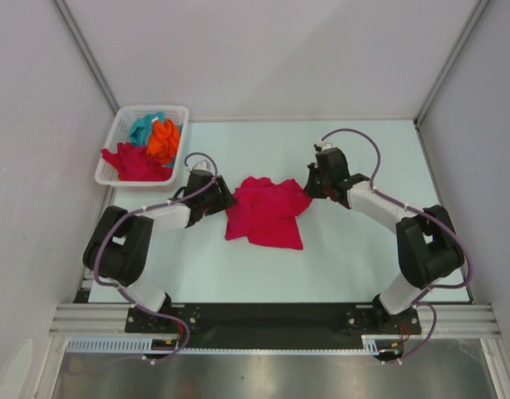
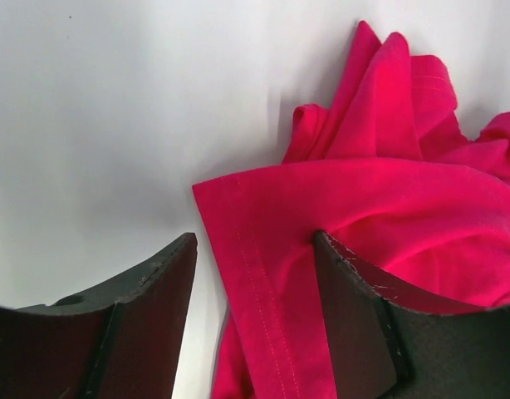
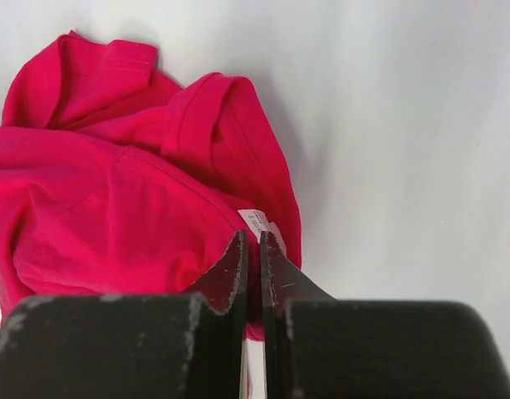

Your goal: Fold and stack the t-shirts

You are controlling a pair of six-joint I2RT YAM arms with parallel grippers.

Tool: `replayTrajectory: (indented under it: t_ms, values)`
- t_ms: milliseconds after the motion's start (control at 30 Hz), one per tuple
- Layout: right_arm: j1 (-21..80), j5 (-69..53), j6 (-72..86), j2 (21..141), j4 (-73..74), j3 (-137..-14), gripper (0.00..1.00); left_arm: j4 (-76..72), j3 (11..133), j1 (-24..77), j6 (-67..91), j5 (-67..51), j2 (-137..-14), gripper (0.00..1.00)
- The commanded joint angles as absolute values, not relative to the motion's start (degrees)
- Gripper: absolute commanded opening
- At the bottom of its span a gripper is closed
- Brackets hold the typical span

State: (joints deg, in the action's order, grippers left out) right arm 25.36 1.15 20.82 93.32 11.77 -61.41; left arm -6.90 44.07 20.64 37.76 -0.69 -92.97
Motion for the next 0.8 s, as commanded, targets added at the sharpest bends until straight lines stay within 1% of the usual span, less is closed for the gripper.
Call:
replayTrajectory:
  t_ms: [0, 100, 133, 167, 233, 267, 300, 333, 500, 567, 633, 667, 733, 767]
  values:
    - [24.7, 2.3, 19.8, 89.8, 11.4, -61.3, 0.0, -12.6, 44.5, 20.2, 40.9, -0.8, -96.1, 0.64]
    - [24.3, 2.4, 19.6, 89.7, 12.0, -61.2, 0.0, -16.8, 43.6, 20.3, 42.6, -2.0, -98.5, 0.59]
    - [24.3, 2.5, 19.4, 89.6, 12.3, -61.2, 0.0, -18.3, 43.6, 20.3, 43.4, -2.3, -99.0, 0.56]
    - [24.3, 2.5, 19.5, 89.6, 12.6, -61.2, 0.0, -18.9, 43.7, 20.2, 43.7, -2.5, -99.6, 0.46]
    - [24.3, 2.7, 19.6, 89.1, 13.4, -61.0, 0.0, -19.2, 43.9, 20.3, 44.2, -2.1, -100.1, 0.3]
    - [24.3, 2.7, 19.8, 88.9, 13.5, -60.6, 0.0, -19.0, 44.2, 20.3, 44.1, -1.8, -99.8, 0.15]
    - [24.3, 2.9, 19.9, 88.5, 13.6, -60.5, 0.0, -18.9, 44.6, 20.3, 43.9, -1.4, -98.9, 0.05]
    - [24.4, 2.9, 20.1, 87.4, 13.6, -60.0, 0.0, -18.2, 44.8, 20.3, 43.2, -0.2, -98.2, 0.0]
    - [25.2, 0.9, 22.5, 82.6, 14.9, -57.3, 0.0, -14.7, 49.6, 20.3, 36.8, 1.9, -93.0, 0.0]
    - [27.9, 0.5, 22.4, 78.3, 15.8, -56.9, 0.0, -13.9, 51.3, 20.2, 34.3, 0.5, -87.3, 0.0]
    - [30.8, 0.6, 21.6, 75.2, 18.4, -58.1, 0.0, -12.2, 55.8, 20.2, 30.2, -1.1, -81.6, 0.0]
    - [33.8, 0.9, 21.4, 72.3, 19.8, -59.1, 0.0, -10.8, 61.1, 20.2, 28.6, -1.6, -80.2, 0.0]
    - [37.4, 2.1, 21.5, 69.4, 23.1, -62.3, 0.0, -4.2, 67.9, 20.2, 24.7, -1.1, -78.5, 0.0]
    - [41.5, 2.6, 21.9, 67.8, 23.8, -63.3, 0.0, -1.8, 75.8, 20.3, 23.2, -1.3, -78.2, 0.0]
